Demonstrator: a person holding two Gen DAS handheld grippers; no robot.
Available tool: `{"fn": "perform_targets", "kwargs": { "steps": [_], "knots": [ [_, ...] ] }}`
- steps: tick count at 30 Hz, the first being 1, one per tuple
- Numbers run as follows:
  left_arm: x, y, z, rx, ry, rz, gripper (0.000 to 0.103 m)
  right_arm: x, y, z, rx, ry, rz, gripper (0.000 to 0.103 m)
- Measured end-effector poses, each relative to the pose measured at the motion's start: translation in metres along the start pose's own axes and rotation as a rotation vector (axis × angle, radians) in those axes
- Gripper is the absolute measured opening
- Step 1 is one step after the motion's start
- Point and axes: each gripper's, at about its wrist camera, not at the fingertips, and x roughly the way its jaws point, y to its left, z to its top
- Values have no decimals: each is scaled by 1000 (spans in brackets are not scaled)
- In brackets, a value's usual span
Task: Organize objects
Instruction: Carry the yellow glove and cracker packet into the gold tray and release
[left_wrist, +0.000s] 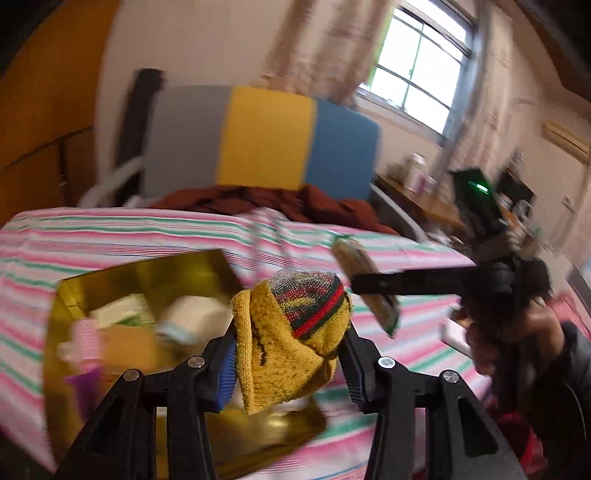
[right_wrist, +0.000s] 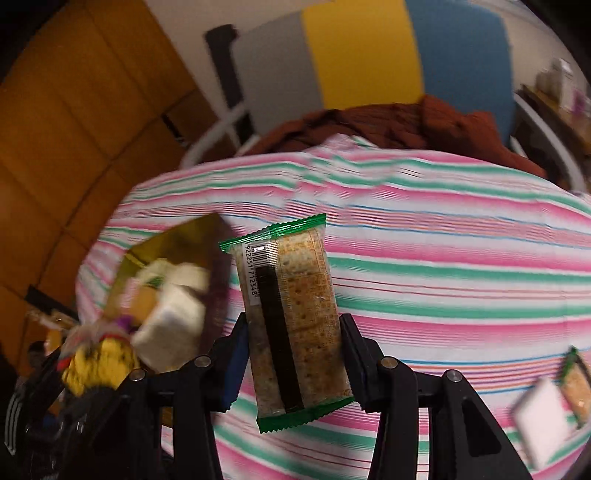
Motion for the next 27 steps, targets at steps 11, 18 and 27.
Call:
{"fn": "perform_targets", "kwargs": {
  "steps": [11, 18, 27],
  "knots": [
    [-12, 111, 2, -186, -21, 249, 52, 43, 112, 25, -47, 31, 124, 47],
    [-5, 130, -17, -231, 36, 255, 59, 78, 146, 36, 1, 62, 170, 65],
    [-3, 135, -21, -241, 48, 270, 79, 72, 152, 12, -61, 47, 109, 69]
  ]
}}
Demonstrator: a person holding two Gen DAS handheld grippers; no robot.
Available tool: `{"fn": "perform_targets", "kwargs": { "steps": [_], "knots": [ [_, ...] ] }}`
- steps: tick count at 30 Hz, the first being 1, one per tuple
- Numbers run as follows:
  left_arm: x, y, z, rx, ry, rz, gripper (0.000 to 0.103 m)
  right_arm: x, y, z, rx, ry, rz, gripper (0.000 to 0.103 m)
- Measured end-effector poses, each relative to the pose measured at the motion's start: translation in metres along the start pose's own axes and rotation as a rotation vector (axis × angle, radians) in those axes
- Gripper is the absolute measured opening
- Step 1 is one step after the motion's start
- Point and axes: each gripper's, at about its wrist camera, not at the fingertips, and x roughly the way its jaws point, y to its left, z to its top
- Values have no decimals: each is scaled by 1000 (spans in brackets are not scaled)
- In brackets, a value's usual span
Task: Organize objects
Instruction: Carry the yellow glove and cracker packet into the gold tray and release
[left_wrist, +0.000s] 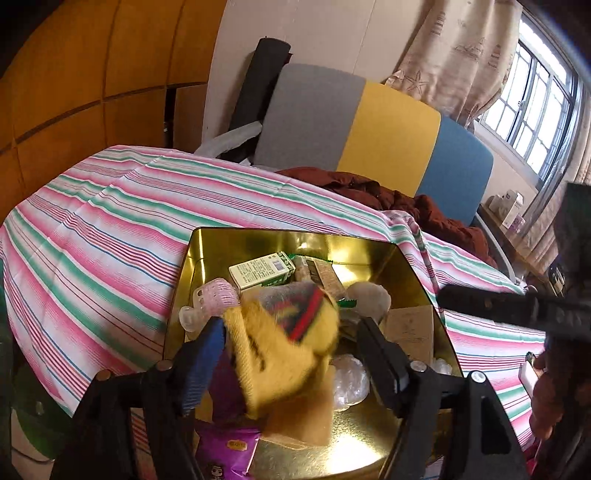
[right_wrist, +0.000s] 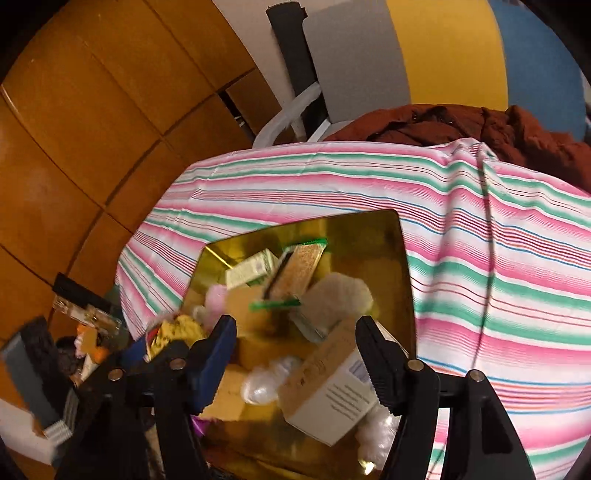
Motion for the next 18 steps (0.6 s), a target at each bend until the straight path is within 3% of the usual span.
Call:
{"fn": "perform_targets", "kwargs": {
  "steps": [2, 9, 18],
  "knots": [
    [-6, -2, 1, 4, -26, 5, 85, -7, -2, -7, -7, -9, -9, 69],
    [-20, -9, 3, 30, -50, 9, 85, -23, -3, -27, -27, -42, -42, 77],
    [-44, -15, -4, 53, -85, 86, 85, -41, 1, -50, -67, -89, -90, 83]
  ]
}}
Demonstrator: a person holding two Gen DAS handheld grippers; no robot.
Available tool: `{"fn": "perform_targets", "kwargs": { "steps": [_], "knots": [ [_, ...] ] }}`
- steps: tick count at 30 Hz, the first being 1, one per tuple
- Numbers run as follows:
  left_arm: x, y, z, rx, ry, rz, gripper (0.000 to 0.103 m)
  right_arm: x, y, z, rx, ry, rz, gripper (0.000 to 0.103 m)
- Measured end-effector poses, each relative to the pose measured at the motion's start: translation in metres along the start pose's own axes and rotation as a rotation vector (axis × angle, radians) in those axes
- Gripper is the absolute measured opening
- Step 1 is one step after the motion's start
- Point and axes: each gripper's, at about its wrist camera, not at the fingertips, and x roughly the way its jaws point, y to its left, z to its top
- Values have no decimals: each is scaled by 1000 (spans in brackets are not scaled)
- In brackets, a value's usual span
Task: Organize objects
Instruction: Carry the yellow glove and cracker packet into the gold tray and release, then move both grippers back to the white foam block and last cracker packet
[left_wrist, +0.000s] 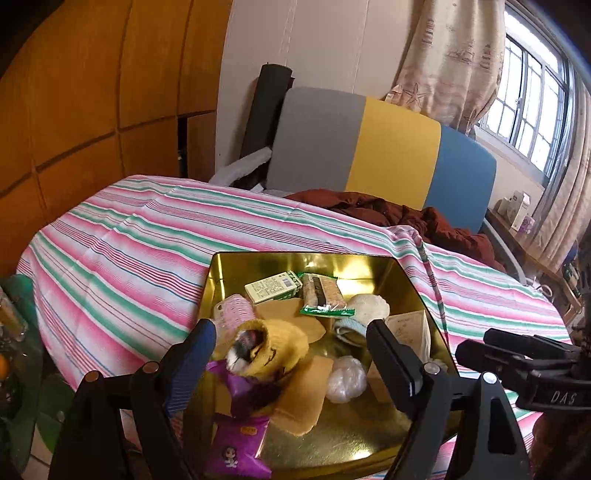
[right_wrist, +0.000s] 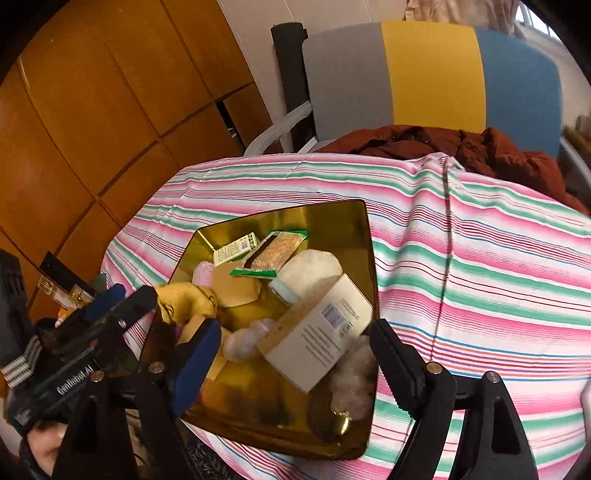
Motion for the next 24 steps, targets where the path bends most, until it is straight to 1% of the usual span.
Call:
{"fn": "perform_targets", "kwargs": {
  "steps": [5, 9, 15, 17, 24],
  "knots": [
    [-9, -7, -6, 29, 2, 7, 85, -8, 3, -14, -45, -12, -39, 85],
    [-15, -15, -10, 57, 0, 1, 85, -12, -1, -21, -44, -13, -51, 86],
    [-26, -30, -11, 106, -29, -14, 85, -23, -10, -30, -32, -22, -73, 88],
    [-29, -35, -10, 122, -37, -19, 85, -27, -13, -32, -30, -27, -84, 90],
    [-33, -52, -9, 165, -38, -104, 85, -37, -25, -36, -43, -30, -130, 92]
  ]
}}
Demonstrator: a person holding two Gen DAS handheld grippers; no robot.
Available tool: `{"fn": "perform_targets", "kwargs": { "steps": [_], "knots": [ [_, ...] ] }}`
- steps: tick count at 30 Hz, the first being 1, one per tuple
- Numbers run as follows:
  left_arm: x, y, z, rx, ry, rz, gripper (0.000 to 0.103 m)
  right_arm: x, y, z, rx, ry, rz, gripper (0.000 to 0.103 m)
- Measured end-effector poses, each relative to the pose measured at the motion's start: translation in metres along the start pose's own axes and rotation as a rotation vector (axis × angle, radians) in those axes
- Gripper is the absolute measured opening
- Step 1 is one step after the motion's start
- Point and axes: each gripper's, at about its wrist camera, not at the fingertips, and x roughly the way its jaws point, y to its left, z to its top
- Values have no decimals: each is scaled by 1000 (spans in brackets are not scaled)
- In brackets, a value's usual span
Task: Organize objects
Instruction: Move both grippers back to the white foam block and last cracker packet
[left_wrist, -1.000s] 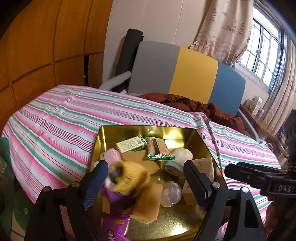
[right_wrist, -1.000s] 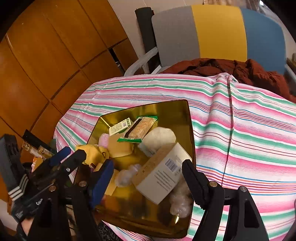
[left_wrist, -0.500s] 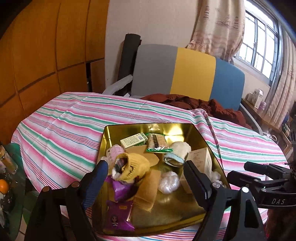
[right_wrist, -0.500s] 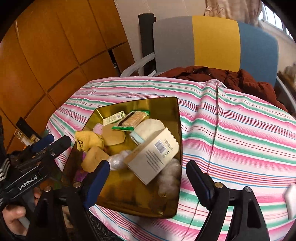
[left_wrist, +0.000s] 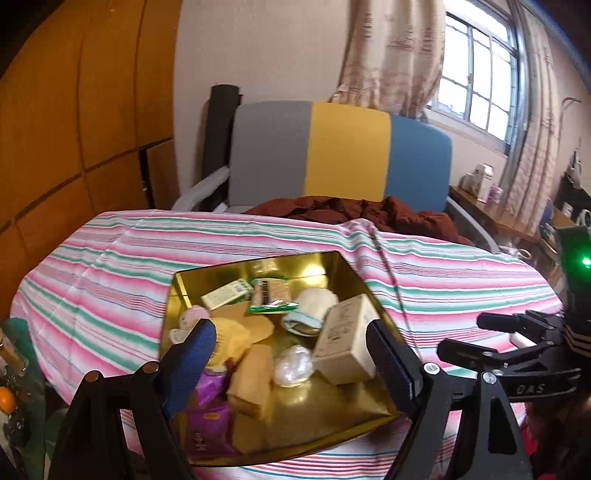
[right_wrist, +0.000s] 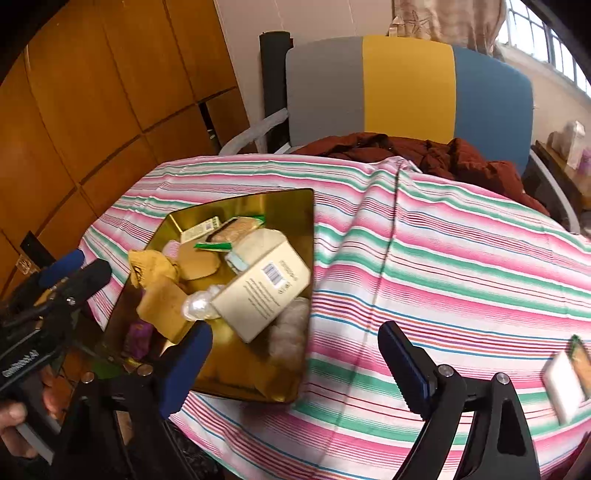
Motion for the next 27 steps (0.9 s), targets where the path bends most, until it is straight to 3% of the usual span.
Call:
{"fn": "perform_targets", "kwargs": {
  "steps": [13, 19, 27],
  "knots": [
    [6, -40, 0, 90, 14, -77, 85, -7, -64, -1, 33, 30, -108, 96],
    [6, -61, 2, 136, 8, -152, 85, -19, -134, -8, 167, 55, -184, 96],
    [12, -89, -2, 196, 37, -232, 85, -43, -262, -25, 464, 98, -270, 100]
  ]
}}
